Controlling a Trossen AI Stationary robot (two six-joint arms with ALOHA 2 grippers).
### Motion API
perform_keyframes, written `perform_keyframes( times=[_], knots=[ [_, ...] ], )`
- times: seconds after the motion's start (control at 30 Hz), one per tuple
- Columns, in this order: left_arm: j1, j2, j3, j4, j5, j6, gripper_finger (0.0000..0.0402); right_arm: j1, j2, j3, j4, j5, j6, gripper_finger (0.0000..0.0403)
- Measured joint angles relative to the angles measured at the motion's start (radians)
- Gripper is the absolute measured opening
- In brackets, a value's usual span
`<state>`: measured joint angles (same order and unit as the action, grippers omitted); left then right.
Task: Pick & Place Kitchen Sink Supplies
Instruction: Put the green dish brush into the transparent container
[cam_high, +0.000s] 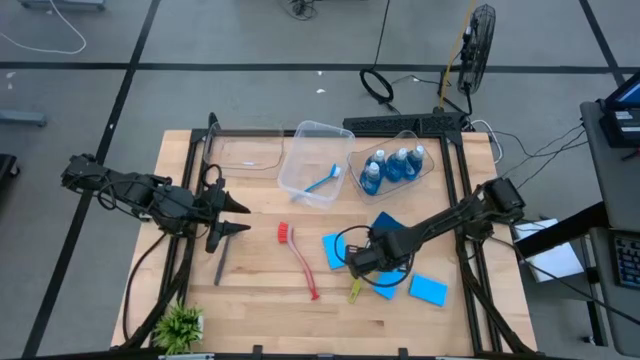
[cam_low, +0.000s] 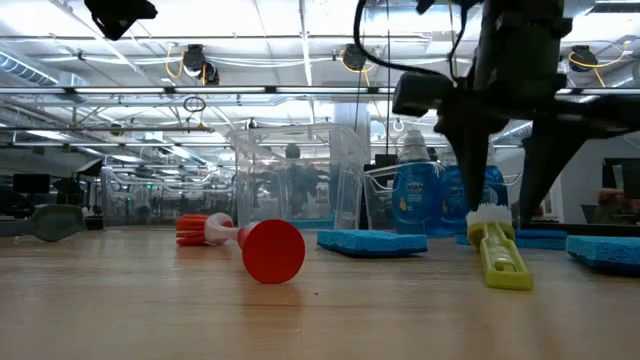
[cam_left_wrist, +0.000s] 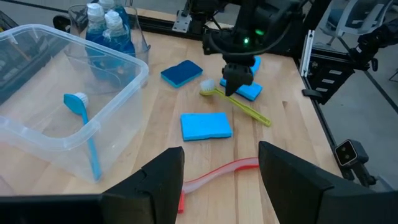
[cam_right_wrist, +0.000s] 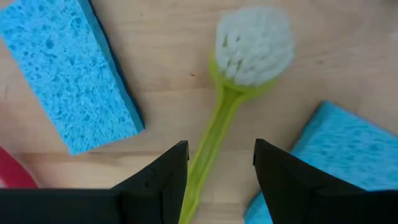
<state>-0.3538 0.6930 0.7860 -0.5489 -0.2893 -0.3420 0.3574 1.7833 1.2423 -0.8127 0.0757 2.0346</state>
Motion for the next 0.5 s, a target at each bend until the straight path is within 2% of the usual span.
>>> perform_keyframes(
  times=[0.3,0.5],
  knots=[
    [0.0,0.0,0.0,0.0,0.0,0.008,0.0209,-0.028,0.071,0.0,0.033,-0.004,0.015,0.0171],
    [0.0,0.0,0.0,0.0,0.0,0.008,0.0209,-0.031,0.121,0.003,0.051,-0.066,0.021,0.0171]
  ],
)
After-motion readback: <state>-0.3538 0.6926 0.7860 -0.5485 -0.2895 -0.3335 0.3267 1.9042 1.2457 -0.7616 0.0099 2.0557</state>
